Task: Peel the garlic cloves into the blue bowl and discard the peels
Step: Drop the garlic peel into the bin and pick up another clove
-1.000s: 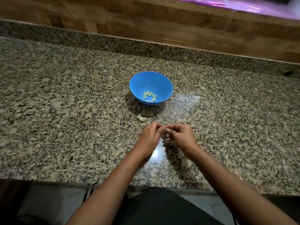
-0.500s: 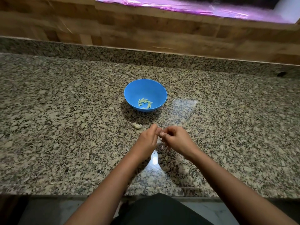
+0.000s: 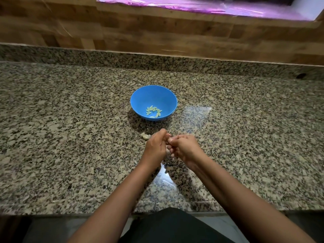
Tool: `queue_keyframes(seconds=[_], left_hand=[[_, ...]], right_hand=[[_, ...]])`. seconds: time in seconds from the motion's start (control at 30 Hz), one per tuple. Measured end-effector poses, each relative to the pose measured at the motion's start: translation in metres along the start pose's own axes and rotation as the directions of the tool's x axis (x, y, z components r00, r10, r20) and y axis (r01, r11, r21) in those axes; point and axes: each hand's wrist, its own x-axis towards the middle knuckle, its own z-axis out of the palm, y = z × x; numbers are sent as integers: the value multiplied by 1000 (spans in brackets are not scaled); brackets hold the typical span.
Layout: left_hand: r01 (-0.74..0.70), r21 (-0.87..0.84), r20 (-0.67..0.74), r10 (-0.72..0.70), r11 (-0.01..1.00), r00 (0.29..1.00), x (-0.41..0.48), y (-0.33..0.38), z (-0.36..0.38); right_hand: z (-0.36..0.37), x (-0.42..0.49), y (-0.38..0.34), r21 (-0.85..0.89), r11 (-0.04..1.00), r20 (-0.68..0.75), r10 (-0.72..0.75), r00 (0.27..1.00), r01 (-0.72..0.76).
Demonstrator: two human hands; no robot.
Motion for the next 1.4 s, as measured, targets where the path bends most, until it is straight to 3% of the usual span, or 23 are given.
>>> queue_keyframes(seconds=[0.07, 0.13, 0.17, 0.33, 0.5, 0.63, 0.83, 0.97, 1.23, 1.4], left_hand=[[-2, 4, 10, 2, 1000, 1000, 2, 0, -2], [27, -4, 81, -27, 1000, 996, 3, -1, -5], [55, -19, 121, -52, 998, 991, 4, -2, -7], [274, -351, 177, -224, 895, 958, 0, -12, -9], [319, -552, 173, -269, 770, 948, -2, -8, -12], [287, -546, 132, -258, 787, 957, -3, -5, -14], [225, -380, 43, -226, 897, 973, -3, -6, -12], [272, -428, -41, -319, 862, 947, -1, -14, -21], [424, -617, 106, -464, 663, 880, -2, -25, -12], [414, -549, 141, -407, 726, 902, -2, -22, -14]], right_hand=[[2, 0, 5, -144, 985, -58, -99, 993, 89], [0, 1, 14, -521, 820, -79, -321, 944, 236], [-1, 1, 17, -604, 750, -57, -378, 924, 269], [-8, -1, 15, -423, 884, 5, -219, 976, 200], [-11, -1, 10, -437, 872, 41, -227, 973, 222], [-14, 0, 8, -523, 799, 31, -328, 944, 295], [-6, 4, 18, -738, 552, 59, -519, 853, 387], [-20, 9, 16, -686, 678, -98, -444, 891, 263], [-20, 10, 14, -624, 762, -62, -270, 961, 174], [-12, 5, 6, -416, 890, 52, -183, 982, 188]])
